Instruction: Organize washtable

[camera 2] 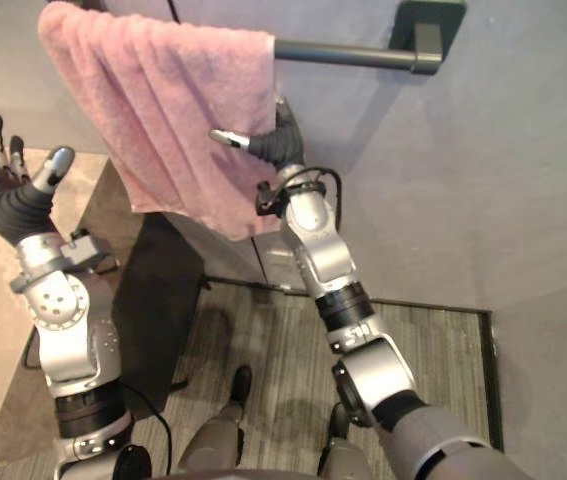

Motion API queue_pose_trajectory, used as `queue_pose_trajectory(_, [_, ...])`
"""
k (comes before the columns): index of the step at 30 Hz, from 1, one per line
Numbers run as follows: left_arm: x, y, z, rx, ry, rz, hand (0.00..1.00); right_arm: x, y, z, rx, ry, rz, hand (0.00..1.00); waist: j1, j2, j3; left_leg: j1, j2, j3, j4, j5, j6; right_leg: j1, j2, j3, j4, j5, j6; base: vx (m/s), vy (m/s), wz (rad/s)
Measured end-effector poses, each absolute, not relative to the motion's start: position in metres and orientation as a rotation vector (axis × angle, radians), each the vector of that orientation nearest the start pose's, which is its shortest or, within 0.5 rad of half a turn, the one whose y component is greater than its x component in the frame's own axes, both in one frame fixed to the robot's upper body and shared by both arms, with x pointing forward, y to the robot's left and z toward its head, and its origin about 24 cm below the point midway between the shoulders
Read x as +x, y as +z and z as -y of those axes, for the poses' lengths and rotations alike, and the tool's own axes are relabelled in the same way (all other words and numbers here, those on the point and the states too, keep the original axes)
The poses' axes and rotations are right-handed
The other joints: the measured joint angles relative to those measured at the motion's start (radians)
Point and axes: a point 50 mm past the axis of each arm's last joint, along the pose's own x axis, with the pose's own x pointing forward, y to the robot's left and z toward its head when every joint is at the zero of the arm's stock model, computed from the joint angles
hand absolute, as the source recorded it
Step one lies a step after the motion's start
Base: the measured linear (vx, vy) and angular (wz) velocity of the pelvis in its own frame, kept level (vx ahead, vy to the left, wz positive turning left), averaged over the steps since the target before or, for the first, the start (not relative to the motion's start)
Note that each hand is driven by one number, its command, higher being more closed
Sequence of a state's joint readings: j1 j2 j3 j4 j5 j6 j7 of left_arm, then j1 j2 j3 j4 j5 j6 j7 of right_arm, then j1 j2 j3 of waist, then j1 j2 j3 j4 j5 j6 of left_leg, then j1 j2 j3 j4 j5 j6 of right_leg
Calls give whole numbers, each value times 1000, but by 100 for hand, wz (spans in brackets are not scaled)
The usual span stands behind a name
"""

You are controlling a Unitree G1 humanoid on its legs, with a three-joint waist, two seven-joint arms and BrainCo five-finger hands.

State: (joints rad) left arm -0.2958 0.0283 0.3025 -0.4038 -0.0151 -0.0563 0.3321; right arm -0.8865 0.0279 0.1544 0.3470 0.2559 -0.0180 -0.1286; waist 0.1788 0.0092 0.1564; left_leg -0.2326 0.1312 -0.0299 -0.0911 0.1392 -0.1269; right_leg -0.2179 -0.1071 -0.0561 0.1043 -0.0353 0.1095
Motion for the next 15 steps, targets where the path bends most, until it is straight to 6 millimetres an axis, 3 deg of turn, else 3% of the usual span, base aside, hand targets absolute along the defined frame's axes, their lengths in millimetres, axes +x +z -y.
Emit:
queue_pose_trajectory(9, [244, 210, -231, -57, 564, 767, 0, 360, 246, 23, 178, 349, 480, 100, 2, -1, 34, -19, 3, -5, -1, 15, 0, -18, 3, -1, 0, 12, -2, -26, 6, 0])
queue_pose_trajectory(15, [271, 219, -244, 41, 525, 723, 0, 362, 253, 24, 212, 346, 488, 100, 2, -3, 59, -26, 10, 4, -1, 20, -4, -31, 9, 7, 0, 25, -4, -38, 5, -5])
